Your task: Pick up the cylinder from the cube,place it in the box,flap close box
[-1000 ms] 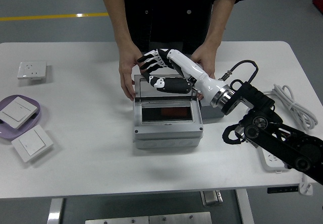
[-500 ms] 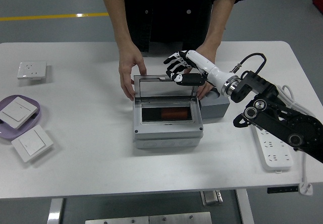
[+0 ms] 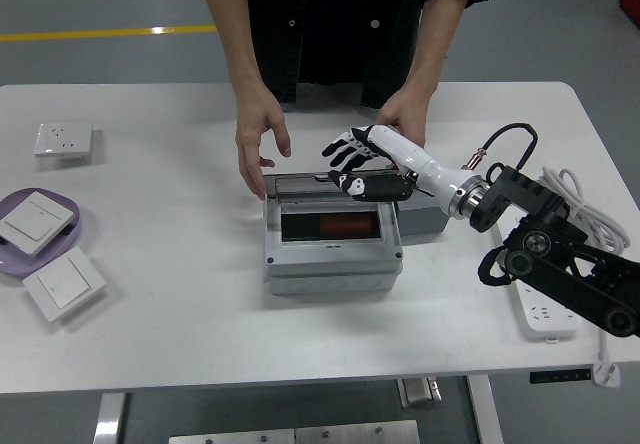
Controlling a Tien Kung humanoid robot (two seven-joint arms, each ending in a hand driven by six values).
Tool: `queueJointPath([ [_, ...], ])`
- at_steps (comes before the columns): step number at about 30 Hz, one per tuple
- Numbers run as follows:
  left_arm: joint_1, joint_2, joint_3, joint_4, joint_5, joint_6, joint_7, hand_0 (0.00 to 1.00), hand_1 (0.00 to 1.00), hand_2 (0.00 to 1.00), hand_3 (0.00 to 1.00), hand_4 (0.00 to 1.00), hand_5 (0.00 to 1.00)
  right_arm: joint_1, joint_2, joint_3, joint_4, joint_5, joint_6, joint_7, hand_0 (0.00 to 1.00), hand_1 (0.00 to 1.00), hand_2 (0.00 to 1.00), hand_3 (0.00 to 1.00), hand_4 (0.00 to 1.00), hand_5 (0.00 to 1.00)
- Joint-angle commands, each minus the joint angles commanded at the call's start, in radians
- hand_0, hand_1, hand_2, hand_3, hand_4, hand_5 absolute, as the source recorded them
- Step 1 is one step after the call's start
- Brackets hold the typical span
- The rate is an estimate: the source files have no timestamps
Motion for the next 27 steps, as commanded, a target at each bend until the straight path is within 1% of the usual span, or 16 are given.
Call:
queueJointPath([
  [2,-0.001,-0.001,-0.005,-0.001,0.005,0.000,0.000,0.613,0.625,0.650,0.668,0.746,0.390,-0.018,0.000,-0.008,0.017,-0.006,0.020,-0.009,0.658,0.577,0.619,0.666,0.595,0.317],
  [4,-0.002,-0.002,-0.009,-0.002,0.009,0.000,0.001,0.613,0.625,0.650,0.668,0.746,0.390,-0.038,0.005,-0.017,0.012,0.002,0.037,-0.010,0.658,0.577,0.619,0.666,0.595,0.317],
  [8,-0.002,-0.005,-0.011,-0.002,0.010,0.000,0.001,0.613,0.625,0.650,0.667,0.743,0.392,-0.077,0.023,-0.015,-0.023,0.034,0.044,0.006,0.661,0.579,0.627,0.671,0.588,0.329],
  [11,0.001,-0.007,-0.012,-0.002,0.009,0.000,0.001,0.613,0.625,0.650,0.667,0.743,0.392,-0.103,0.030,0.016,-0.029,0.038,0.043,0.015,0.661,0.579,0.627,0.671,0.588,0.329],
  [13,0.003,-0.009,-0.008,0.000,0.004,0.000,0.002,0.613,0.625,0.650,0.667,0.743,0.392,-0.117,0.028,0.048,-0.018,0.036,0.042,0.021,0.661,0.579,0.627,0.671,0.588,0.329],
  [14,0.005,-0.010,-0.005,0.000,0.001,0.000,0.002,0.613,0.625,0.650,0.668,0.744,0.391,-0.126,0.024,0.071,-0.006,0.032,0.039,0.023,0.666,0.597,0.634,0.678,0.580,0.334],
  [16,0.007,-0.011,-0.001,0.001,-0.004,0.001,0.002,0.613,0.625,0.650,0.668,0.744,0.391,-0.141,0.014,0.110,0.017,0.025,0.036,0.026,0.666,0.597,0.634,0.678,0.580,0.334],
  [20,0.011,-0.011,0.006,0.003,-0.011,0.001,0.002,0.611,0.625,0.650,0.668,0.745,0.392,-0.184,-0.011,0.199,0.077,0.021,0.033,0.033,0.665,0.597,0.633,0.678,0.578,0.330],
  [22,0.016,-0.011,0.011,0.004,-0.017,0.002,0.001,0.611,0.625,0.650,0.668,0.745,0.392,-0.222,-0.024,0.258,0.111,0.027,0.022,0.045,0.665,0.597,0.633,0.678,0.578,0.330],
  [24,0.021,-0.013,0.022,0.006,-0.029,0.003,0.001,0.611,0.625,0.650,0.668,0.745,0.392,-0.255,-0.029,0.310,0.125,0.035,0.002,0.064,0.665,0.597,0.633,0.678,0.578,0.330],
  [25,0.024,-0.015,0.033,0.009,-0.040,0.003,0.000,0.611,0.625,0.650,0.668,0.745,0.392,-0.273,-0.027,0.341,0.125,0.044,-0.010,0.075,0.665,0.597,0.633,0.678,0.578,0.330],
  [27,0.029,-0.020,0.060,0.015,-0.067,0.005,-0.001,0.612,0.625,0.650,0.669,0.749,0.396,-0.302,-0.020,0.394,0.110,0.050,-0.018,0.085,0.662,0.592,0.628,0.675,0.578,0.324],
])
